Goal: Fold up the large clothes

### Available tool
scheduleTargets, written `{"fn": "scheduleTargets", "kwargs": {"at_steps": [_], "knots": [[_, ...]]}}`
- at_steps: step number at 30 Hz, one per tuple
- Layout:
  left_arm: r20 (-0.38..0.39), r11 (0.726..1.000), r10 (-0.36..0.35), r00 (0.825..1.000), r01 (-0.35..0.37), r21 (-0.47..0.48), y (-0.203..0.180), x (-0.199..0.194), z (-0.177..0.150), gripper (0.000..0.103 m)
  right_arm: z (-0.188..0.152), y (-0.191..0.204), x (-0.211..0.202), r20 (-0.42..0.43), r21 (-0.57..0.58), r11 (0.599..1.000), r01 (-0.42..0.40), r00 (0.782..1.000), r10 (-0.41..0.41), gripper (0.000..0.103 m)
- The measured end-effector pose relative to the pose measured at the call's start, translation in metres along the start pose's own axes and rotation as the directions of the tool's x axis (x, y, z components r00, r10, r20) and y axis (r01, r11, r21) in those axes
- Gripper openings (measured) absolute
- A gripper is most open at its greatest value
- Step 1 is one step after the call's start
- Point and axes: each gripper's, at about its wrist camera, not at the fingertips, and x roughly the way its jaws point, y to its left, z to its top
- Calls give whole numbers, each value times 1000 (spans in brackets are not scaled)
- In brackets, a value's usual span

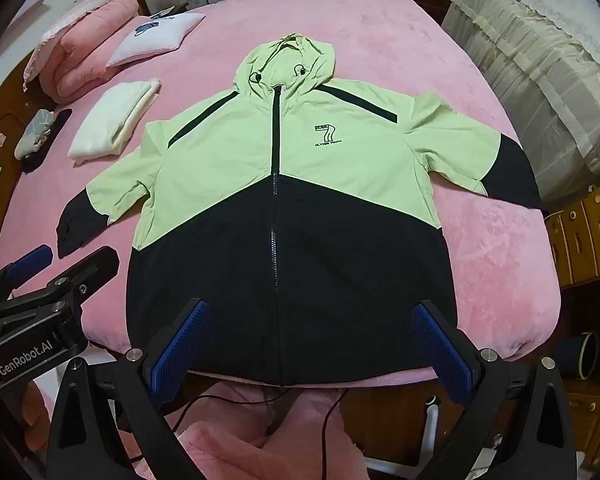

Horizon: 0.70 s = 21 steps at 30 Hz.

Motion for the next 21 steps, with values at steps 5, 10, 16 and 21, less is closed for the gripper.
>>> {"fn": "scheduleTargets", "kwargs": {"at_steps": [5, 10, 16, 21], "knots": [[7, 1000, -4, 1000, 4, 12, 0, -1, -1, 102, 2, 0, 0, -5, -4, 1000, 3, 1000, -3, 102], [3, 1000, 3, 1000, -3, 11, 2, 4, -3, 102, 4, -2, -1, -4, -2, 1000, 2, 1000, -2, 102], [1, 1000, -1, 1000, 1, 13, 1, 5, -3, 102, 4, -1, 0, -4, -1, 1000, 7, 1000, -7, 102], [2, 1000, 6, 1000, -6, 8, -1, 5, 0, 102, 11, -6, 4, -5, 5, 1000, 11, 1000, -11, 102]]}}
